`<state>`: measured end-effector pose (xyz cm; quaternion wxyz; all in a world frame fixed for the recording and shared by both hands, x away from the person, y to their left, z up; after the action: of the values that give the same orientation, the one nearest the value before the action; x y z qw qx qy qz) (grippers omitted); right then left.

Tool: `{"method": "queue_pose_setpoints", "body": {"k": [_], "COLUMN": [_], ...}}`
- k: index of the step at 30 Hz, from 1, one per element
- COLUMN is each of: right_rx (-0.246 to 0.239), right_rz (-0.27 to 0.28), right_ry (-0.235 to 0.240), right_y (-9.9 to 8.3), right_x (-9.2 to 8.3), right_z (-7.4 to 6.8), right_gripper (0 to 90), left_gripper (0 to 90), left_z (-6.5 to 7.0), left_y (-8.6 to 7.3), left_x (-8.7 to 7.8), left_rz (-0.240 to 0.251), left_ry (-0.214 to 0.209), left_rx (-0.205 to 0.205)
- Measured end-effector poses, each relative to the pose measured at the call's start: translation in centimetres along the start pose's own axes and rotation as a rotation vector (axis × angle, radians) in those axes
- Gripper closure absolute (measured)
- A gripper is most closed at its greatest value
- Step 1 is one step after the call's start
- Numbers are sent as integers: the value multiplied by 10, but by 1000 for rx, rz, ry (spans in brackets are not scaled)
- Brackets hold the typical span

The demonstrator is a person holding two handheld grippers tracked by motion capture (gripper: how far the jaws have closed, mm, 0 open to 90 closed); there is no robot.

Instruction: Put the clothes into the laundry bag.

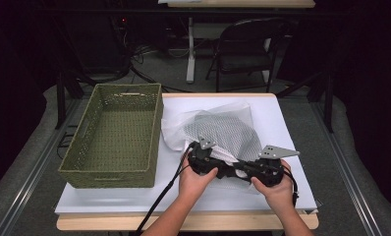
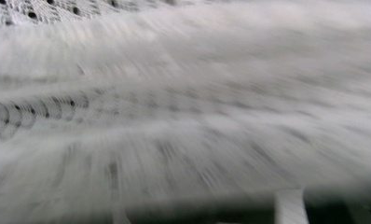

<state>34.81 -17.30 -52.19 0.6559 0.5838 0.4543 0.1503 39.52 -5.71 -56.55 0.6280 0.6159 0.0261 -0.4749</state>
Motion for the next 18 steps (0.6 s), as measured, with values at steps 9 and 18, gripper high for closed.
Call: {"method": "queue_pose_setpoints", "body": {"k": [9,18], "right_rx": [20,31], "right_rz": [6,7], "right_ry": [-7,-13], "right_y": [0,-1], "right_x": [-5,-7], "right_z": [5,11], "right_gripper": [889,888], "left_gripper": [204,168], "left_z": [22,28], "left_y": [-20,-39], "left_x": [16,37], "left_rz": [-64,-96], "left_ry": [-66,-20], "left_rx": [27,60]}}
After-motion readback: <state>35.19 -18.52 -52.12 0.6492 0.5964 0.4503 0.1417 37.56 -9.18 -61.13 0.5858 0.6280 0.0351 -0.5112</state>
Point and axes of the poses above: each handheld gripper's, and its own axes: x roughly forward along the jaws, y roughly out of its top, z roughly to its right, the point moved 8 cm from there along x, roughly forward along the jaws, and after that the axes turned 7 degrees about -x, right-handed, at the moved point
